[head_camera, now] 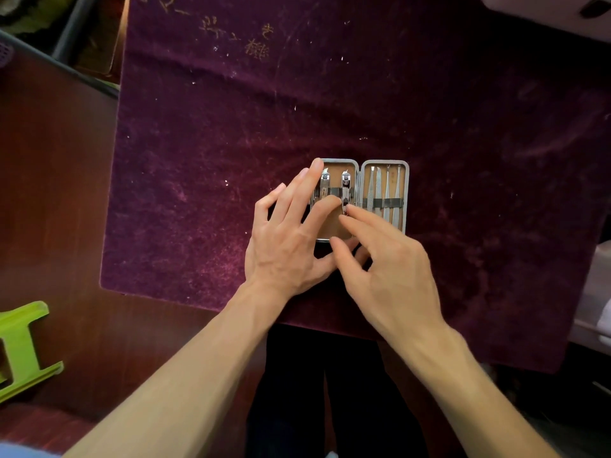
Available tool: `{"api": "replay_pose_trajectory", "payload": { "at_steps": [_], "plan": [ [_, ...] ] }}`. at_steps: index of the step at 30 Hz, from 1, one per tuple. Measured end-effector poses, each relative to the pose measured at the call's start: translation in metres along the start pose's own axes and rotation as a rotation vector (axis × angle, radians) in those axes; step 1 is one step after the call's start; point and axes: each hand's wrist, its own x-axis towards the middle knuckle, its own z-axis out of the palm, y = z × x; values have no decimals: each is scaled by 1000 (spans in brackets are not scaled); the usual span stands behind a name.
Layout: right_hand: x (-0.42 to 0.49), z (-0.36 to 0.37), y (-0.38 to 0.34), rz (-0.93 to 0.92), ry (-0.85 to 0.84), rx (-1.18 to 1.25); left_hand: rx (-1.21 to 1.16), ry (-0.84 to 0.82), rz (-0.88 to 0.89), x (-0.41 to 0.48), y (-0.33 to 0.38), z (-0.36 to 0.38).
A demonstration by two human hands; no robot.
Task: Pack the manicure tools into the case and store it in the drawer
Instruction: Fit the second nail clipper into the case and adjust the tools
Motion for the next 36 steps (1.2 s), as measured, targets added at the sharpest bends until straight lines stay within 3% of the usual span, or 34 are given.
{"api": "replay_pose_trajectory", "payload": {
  "at_steps": [10, 22, 36],
  "plan": [
    [-12, 18, -37, 425, 69, 561, 31, 34, 29, 0, -1, 2],
    [-11, 25, -46, 634, 182, 1006, 6, 31, 30, 0, 0, -1],
    [-8, 17, -57, 694, 198, 1067, -5, 2, 21, -1, 1, -1]
  ]
}}
